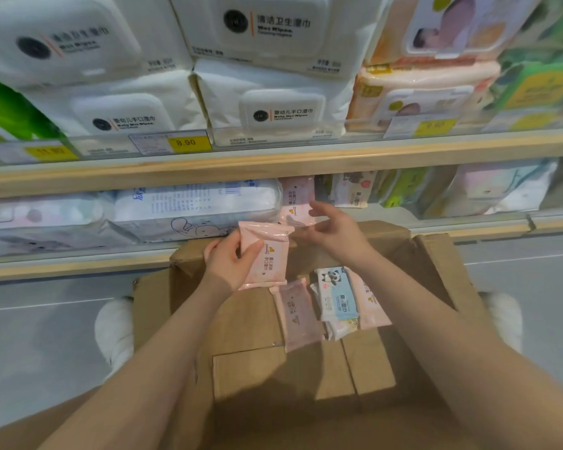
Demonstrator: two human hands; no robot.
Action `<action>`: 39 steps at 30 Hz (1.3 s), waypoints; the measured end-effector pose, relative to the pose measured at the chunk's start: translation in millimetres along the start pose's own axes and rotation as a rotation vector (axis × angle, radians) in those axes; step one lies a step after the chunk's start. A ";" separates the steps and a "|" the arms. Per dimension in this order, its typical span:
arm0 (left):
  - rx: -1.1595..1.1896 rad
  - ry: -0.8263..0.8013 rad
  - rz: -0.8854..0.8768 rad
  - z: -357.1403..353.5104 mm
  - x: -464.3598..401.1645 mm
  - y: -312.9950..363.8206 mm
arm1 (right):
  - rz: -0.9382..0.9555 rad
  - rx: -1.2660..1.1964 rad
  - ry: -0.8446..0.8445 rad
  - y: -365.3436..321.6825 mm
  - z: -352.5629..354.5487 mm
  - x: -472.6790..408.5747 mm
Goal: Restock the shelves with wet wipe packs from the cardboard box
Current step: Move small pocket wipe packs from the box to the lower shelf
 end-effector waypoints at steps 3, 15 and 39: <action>0.240 -0.070 -0.006 -10.1 6.1 25.4 | 0.051 -0.023 -0.144 -1.9 -18.3 28.1; -0.459 -0.031 -0.333 -4.8 14.0 17.4 | 0.154 0.193 0.214 -27.9 43.4 -6.3; -0.479 0.119 -0.456 -6.2 13.0 17.7 | -0.060 0.390 0.100 28.1 10.2 -69.5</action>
Point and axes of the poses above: each hand's wrist, its own x-axis away from the middle knuckle, its own z-axis out of the back of the hand, y = z × x, the point moved 9 cm from there along -x, towards the middle knuckle, and after that the axes turned 5 degrees about y, right-handed, at the moved point
